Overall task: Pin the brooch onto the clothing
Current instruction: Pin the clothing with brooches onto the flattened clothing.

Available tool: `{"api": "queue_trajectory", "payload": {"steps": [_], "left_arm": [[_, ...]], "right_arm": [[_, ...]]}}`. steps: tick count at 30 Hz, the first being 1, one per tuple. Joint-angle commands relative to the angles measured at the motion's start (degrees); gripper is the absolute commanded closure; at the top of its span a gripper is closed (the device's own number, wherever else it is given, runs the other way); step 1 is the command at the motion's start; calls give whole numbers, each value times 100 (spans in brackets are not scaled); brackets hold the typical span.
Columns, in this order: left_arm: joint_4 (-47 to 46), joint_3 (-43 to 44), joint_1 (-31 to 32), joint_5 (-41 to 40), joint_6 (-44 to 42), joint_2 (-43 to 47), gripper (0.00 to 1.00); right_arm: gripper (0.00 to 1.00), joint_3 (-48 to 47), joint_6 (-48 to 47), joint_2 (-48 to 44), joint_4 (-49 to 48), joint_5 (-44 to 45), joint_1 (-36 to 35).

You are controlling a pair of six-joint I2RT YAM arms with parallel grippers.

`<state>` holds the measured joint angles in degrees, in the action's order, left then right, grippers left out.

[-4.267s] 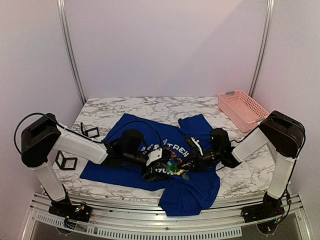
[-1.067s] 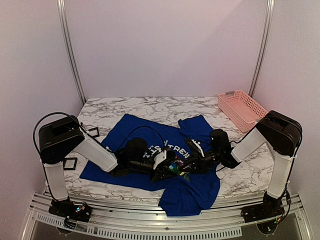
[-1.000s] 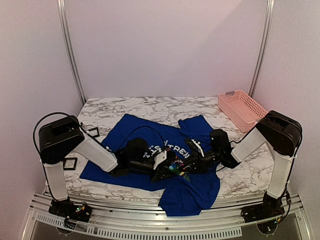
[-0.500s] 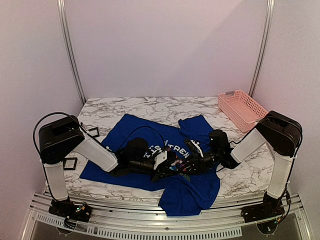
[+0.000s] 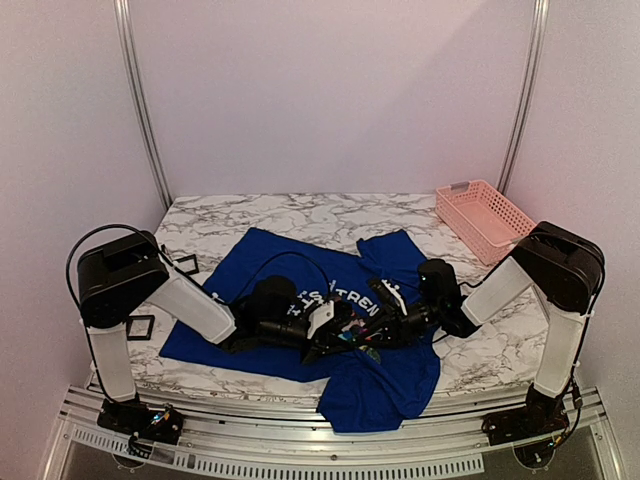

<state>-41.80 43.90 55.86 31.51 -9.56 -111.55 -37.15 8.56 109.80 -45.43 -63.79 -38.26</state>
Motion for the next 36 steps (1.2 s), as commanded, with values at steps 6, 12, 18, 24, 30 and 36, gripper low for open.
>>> {"api": "queue_trajectory", "payload": {"steps": [6,12,18,24,30,36], "left_arm": [[-157,225,80,-79,-145,49,87],[-128,251,88,-108,-138,42,85],[49,268,70,-165,-298,86,87],[151,278,45,-79,-457,174,82],[93,321,22,92,-397,170,74],[-42,342,-8,171,-420,127,73]], "right_arm": [[96,-152,169,15,170,41,-55],[98,-127,133,0,151,13,-59],[99,-93,120,-19,114,-19,-62],[99,-91,120,-8,96,-7,-64],[100,-65,121,-35,87,16,-63],[100,-32,99,-51,61,5,-59]]}}
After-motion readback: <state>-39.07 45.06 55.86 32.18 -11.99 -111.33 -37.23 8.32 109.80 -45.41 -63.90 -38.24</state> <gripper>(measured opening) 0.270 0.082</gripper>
